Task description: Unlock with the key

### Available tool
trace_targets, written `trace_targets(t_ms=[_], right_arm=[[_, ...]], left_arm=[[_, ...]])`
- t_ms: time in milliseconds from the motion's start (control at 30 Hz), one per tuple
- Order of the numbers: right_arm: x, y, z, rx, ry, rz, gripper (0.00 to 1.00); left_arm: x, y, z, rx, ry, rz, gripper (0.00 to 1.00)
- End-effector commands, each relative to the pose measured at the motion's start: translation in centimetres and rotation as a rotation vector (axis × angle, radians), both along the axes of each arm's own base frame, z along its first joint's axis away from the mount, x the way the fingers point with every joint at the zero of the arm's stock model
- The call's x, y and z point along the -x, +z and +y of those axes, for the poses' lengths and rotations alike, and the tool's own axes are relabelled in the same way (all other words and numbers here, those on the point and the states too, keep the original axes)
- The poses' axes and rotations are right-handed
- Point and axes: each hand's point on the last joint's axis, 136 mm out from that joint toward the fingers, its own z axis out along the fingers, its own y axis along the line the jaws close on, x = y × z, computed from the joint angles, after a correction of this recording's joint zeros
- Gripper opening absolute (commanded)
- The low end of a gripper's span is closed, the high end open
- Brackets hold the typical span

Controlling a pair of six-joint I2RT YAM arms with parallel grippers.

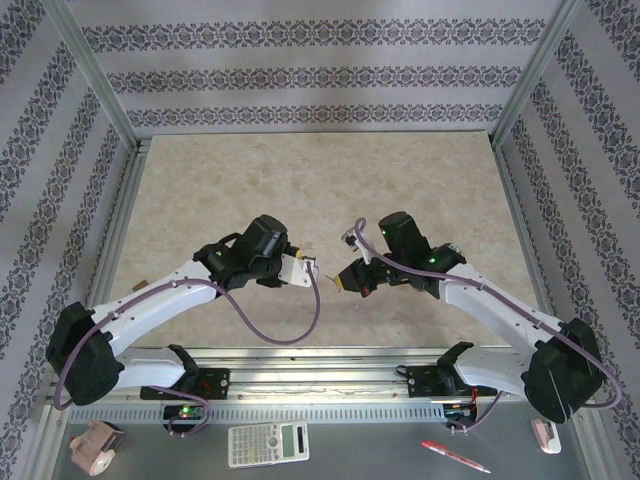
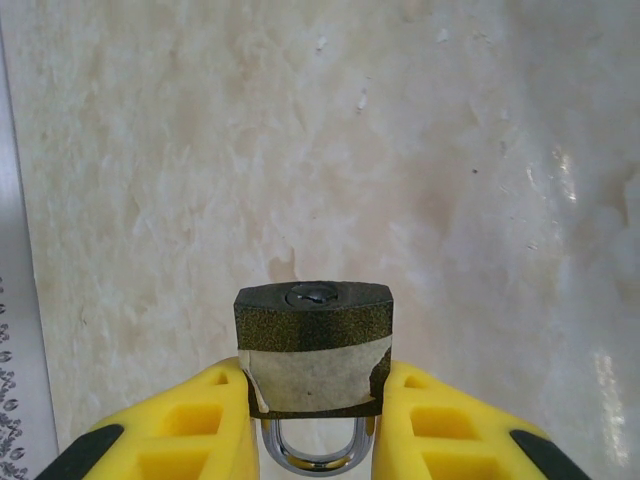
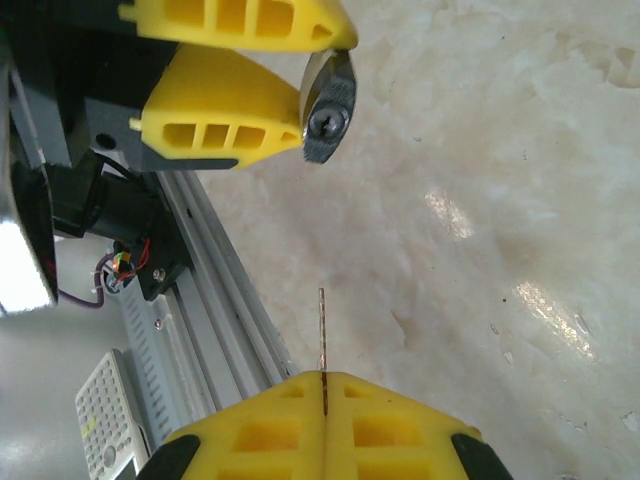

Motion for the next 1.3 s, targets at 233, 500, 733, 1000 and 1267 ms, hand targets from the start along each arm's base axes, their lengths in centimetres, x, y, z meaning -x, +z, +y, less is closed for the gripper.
trace_targets(t_ms=[233, 500, 733, 1000, 1267], right_arm=[[0.4, 1.0, 2.1, -0.041, 0.082, -0.015, 0.00], [0.6, 1.1, 2.9, -0.058, 0.108, -0.005, 0.00], [0.4, 0.8, 3.5, -0.065, 0.116, 0.010, 0.00], [0.2, 1.0, 4.0, -0.082, 0.124, 0.018, 0.00], [0.3, 0.6, 4.2, -0.085, 0.134, 0.044, 0.00]], left_arm=[[2.0, -0.2, 0.1, -0.092, -0.092, -0.045, 0.11], [2.7, -0.3, -0.6, -0.097, -0.123, -0.046, 0.10], [3.2, -0.2, -1.2, -0.079, -0.139, -0.050, 0.09], [3.6, -0.1, -1.3, -0.067, -0.147, -0.058, 0.09], [3.4, 0.3, -1.4, -0.048, -0.144, -0.094, 0.08]])
